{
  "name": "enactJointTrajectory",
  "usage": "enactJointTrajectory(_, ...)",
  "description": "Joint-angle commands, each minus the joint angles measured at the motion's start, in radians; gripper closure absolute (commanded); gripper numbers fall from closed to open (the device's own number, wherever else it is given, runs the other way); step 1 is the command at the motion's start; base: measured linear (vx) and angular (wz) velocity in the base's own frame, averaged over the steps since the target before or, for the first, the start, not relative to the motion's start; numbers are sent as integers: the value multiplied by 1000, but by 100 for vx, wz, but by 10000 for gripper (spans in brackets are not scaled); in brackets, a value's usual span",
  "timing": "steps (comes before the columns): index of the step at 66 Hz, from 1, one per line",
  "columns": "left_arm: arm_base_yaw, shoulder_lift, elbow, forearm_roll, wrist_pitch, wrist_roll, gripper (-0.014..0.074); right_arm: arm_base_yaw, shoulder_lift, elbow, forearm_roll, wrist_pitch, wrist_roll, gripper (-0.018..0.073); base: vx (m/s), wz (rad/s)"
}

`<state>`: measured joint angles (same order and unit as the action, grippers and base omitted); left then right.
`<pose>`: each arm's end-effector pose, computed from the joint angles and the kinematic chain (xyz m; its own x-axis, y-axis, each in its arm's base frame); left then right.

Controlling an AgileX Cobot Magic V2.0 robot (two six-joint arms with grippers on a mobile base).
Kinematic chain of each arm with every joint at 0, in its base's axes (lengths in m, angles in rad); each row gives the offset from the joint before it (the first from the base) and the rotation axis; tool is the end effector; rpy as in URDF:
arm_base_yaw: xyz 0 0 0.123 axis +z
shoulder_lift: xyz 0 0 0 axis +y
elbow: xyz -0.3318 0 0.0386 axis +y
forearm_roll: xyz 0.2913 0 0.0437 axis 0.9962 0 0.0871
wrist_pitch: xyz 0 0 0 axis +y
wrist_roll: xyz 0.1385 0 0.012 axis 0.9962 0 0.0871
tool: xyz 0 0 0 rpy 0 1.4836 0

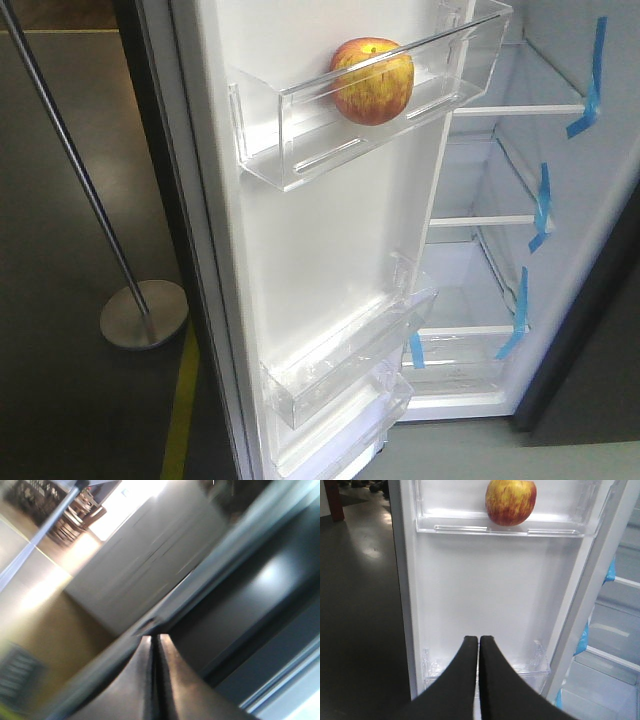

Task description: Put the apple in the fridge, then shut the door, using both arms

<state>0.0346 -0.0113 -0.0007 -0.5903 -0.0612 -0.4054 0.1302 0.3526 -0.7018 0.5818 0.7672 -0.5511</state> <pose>0.0957 0.0080 0.2257 0.1386 -0.8339 -0.5343 0.0882 0.5477 -0.8320 0.0778 0.0637 0.3837 -0.1830 -0.1253 -0.9751 -0.5101 0.8600 -0.0147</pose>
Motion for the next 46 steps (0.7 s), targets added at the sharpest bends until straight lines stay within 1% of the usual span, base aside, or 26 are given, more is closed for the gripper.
enactJointTrajectory(1, -8, -14, -97, -30, -57, -26, 600, -3, 3, -23, 4, -84, 13, 564, 0, 0)
enactJointTrajectory(6, -8, -13, -163, 1, -32, -21, 589, -3, 3, -23, 5, -90, 34, 564, 0, 0)
enactJointTrajectory(15, -8, 23, -278, 67, 3, -21, 551, -3, 3, -23, 15, -100, 35, 564, 0, 0)
enactJointTrajectory(23, -8, 107, -374, 75, 50, -21, 498, -3, 3, -23, 43, -115, 34, 562, 0, 0)
enactJointTrajectory(27, -8, 172, -427, 75, 81, -18, 464, -3, 3, -23, 61, -122, 31, 562, 0, 0)
enactJointTrajectory(30, -8, 221, -461, 74, 93, 3, 442, -3, 3, -23, 75, -123, 31, 562, 0, 0)
enactJointTrajectory(39, -8, 418, -584, 60, 93, 8, 378, -3, 3, -23, 115, -123, 31, 562, 0, 0)
enactJointTrajectory(46, -8, 572, -695, 68, 93, 44, 341, -3, 3, -23, 126, -119, 31, 562, 0, 0)
